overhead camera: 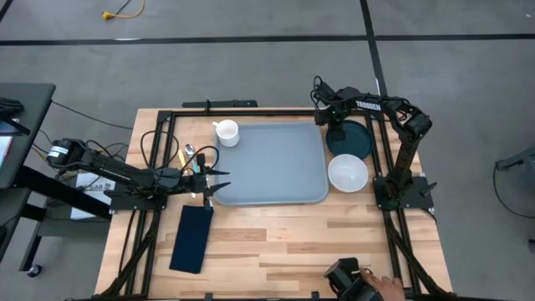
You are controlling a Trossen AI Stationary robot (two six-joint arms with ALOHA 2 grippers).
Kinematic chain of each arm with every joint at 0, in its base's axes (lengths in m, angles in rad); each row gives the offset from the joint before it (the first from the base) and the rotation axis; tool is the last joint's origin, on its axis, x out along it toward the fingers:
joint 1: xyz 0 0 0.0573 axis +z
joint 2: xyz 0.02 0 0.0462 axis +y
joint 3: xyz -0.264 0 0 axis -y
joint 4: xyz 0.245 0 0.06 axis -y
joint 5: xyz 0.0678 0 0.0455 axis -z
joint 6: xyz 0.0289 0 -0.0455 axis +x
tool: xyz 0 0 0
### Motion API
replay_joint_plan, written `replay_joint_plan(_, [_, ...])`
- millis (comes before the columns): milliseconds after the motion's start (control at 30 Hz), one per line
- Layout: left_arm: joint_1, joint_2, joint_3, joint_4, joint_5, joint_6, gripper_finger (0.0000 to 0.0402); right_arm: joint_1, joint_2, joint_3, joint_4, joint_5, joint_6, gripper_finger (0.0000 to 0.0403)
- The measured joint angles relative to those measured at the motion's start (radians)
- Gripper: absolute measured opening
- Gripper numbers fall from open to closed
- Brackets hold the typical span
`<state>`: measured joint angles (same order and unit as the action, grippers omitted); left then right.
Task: Set up tray
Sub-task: Put the black plate on the gray tray to the bottom right of the white mug
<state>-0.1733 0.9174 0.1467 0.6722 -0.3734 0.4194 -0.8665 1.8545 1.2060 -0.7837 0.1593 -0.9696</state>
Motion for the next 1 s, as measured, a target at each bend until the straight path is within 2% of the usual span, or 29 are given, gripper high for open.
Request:
replay_joint_plan(767, [0.000, 0.000, 0.000, 0.000, 0.000, -0.006, 0.0135, 0.000, -0.001, 0.000, 0.003, -0.004, 0.000, 0.0111])
replay_joint_plan(1000, [0.000, 0.000, 0.000, 0.000, 0.000, -0.006, 0.0135, 0.000, -0.001, 0.000, 0.003, -0.004, 0.000, 0.0057])
